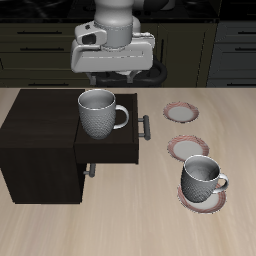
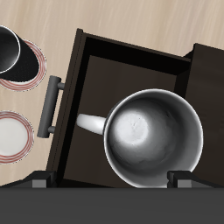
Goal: Place the porcelain mug that is in the drawer onto the top of the cabinet and close the drawer
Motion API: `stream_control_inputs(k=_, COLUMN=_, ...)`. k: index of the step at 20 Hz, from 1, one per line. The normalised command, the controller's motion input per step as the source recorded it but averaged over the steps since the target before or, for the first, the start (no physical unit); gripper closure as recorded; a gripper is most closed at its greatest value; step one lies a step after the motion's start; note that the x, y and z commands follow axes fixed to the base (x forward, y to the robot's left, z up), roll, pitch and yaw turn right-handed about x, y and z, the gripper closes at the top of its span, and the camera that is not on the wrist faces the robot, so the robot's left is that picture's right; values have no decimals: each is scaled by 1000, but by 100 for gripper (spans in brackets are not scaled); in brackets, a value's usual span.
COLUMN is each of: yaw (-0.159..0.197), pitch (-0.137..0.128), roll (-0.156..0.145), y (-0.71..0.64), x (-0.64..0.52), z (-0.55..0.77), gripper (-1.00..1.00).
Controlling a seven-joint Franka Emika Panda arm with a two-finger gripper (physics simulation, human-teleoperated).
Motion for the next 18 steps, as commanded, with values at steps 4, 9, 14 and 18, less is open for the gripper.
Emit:
stream_control_inputs(k=4, yaw=16, pitch=27, roll=-22, y=-93, x=66, z=-266, gripper=-100)
stream_control_inputs(k=9, yaw=14, pitch=38, roll=-1, y=-25, x=-20, z=-284, gripper=-100)
stream_control_inputs(k=14, yaw=7, pitch=65, roll=-6, y=-5, x=38, z=-495, gripper=-100)
stream_control_inputs(k=18, yaw=-21, pitch=51, roll=29, y=-12, x=-7, z=-334, gripper=100)
